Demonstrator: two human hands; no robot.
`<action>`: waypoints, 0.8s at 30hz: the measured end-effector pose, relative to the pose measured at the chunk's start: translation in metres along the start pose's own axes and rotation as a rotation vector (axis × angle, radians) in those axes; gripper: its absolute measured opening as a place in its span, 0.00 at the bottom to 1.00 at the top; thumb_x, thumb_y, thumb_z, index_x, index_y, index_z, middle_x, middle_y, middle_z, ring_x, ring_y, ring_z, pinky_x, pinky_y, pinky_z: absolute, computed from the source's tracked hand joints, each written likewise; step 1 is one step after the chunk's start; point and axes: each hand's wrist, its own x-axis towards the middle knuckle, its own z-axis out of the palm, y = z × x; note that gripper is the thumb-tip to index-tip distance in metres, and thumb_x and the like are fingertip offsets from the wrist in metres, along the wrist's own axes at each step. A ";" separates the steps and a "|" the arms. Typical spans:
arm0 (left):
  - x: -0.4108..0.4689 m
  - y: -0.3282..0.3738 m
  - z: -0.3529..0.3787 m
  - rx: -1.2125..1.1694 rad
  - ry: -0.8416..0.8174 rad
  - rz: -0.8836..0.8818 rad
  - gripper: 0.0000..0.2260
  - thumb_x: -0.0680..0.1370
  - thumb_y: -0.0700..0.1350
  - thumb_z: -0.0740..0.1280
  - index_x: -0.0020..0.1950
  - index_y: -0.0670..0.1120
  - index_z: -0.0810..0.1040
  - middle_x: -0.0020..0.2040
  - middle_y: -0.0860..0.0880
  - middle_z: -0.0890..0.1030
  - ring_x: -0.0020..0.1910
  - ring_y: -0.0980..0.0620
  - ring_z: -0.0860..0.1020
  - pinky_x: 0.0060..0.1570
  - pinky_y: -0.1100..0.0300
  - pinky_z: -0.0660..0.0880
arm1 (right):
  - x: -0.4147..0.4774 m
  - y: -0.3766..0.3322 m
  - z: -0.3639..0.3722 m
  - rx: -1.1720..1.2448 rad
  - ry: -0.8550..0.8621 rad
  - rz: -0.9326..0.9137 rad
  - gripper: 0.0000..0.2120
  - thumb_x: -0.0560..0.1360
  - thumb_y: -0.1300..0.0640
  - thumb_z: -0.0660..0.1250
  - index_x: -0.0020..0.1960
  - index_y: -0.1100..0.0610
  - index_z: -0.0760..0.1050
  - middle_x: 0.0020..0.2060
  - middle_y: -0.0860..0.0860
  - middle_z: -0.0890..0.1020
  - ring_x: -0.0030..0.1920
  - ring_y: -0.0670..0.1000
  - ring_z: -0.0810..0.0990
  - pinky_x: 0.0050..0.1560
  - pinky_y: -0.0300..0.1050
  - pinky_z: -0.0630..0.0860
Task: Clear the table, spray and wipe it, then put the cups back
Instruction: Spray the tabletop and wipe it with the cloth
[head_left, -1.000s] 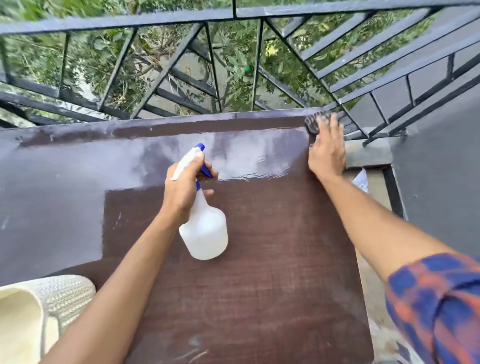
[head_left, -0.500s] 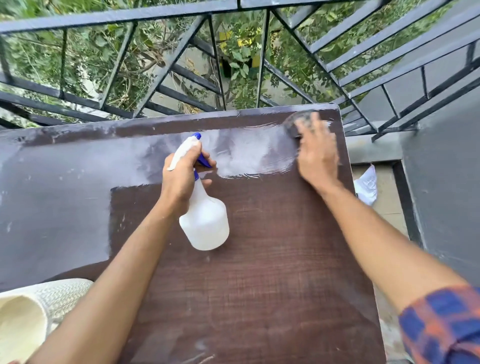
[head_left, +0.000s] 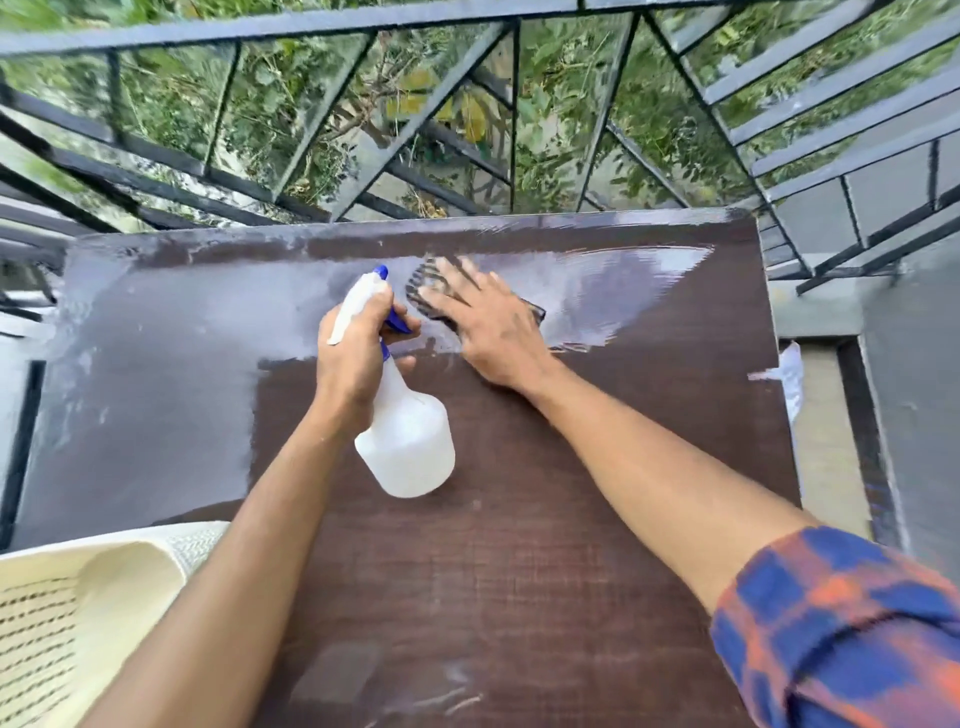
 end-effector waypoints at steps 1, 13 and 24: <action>0.001 0.000 -0.005 -0.003 0.013 -0.008 0.14 0.83 0.51 0.61 0.41 0.47 0.77 0.40 0.49 0.83 0.45 0.52 0.83 0.38 0.56 0.76 | -0.009 0.007 0.002 -0.006 0.024 0.011 0.28 0.76 0.61 0.61 0.75 0.47 0.70 0.78 0.53 0.65 0.76 0.61 0.65 0.73 0.62 0.64; -0.006 0.006 -0.051 -0.136 0.126 -0.023 0.13 0.83 0.50 0.61 0.41 0.49 0.76 0.39 0.50 0.81 0.46 0.51 0.81 0.39 0.58 0.75 | 0.088 0.010 -0.019 0.035 0.122 0.492 0.37 0.75 0.72 0.57 0.78 0.43 0.61 0.81 0.48 0.52 0.81 0.57 0.50 0.79 0.62 0.51; -0.003 0.005 -0.071 -0.180 0.148 -0.031 0.12 0.83 0.48 0.61 0.42 0.48 0.76 0.40 0.48 0.81 0.42 0.53 0.81 0.31 0.63 0.75 | 0.008 -0.029 0.017 0.034 0.047 -0.164 0.27 0.78 0.62 0.61 0.76 0.55 0.68 0.77 0.56 0.67 0.75 0.61 0.66 0.75 0.54 0.63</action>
